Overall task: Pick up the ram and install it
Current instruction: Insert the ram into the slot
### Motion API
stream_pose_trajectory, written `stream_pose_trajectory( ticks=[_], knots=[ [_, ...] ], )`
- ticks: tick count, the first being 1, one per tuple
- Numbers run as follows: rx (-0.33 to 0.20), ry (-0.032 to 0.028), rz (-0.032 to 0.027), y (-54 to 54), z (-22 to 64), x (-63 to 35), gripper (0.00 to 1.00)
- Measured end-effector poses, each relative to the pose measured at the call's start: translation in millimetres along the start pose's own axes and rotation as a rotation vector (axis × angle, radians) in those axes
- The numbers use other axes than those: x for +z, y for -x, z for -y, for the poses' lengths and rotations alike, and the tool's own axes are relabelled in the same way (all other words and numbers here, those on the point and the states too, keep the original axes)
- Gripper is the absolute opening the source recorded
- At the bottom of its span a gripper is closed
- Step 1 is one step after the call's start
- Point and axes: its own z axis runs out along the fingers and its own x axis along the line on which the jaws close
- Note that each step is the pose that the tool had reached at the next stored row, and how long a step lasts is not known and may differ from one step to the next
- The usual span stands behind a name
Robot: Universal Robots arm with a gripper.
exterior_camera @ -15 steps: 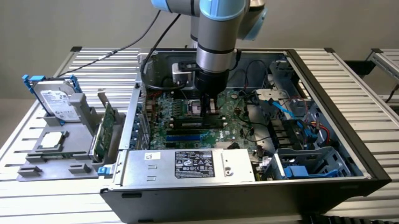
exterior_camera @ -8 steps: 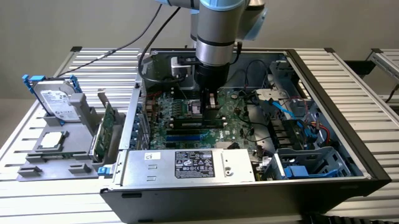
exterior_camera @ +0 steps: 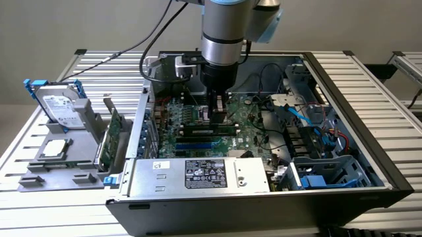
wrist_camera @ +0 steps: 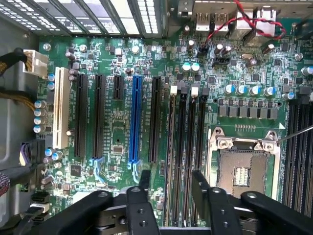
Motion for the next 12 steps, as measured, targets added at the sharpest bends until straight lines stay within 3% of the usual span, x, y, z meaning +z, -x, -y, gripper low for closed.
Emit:
stream_pose_trajectory(
  ticks=[1, 3, 4, 8, 12],
  knots=[
    [0.000, 0.0000, 0.0000, 0.0, -0.9, -0.1, 0.43],
    [0.000, 0.0000, -0.0001, 0.1, -2.3, -0.2, 0.30],
    [0.000, 0.0001, -0.0002, 0.1, -2.7, -0.2, 0.30],
    [0.000, -0.0001, 0.0006, 0.1, -2.8, -0.2, 0.13],
    [0.000, -0.0001, 0.0016, 0.1, -2.8, -0.2, 0.11]
  ],
)
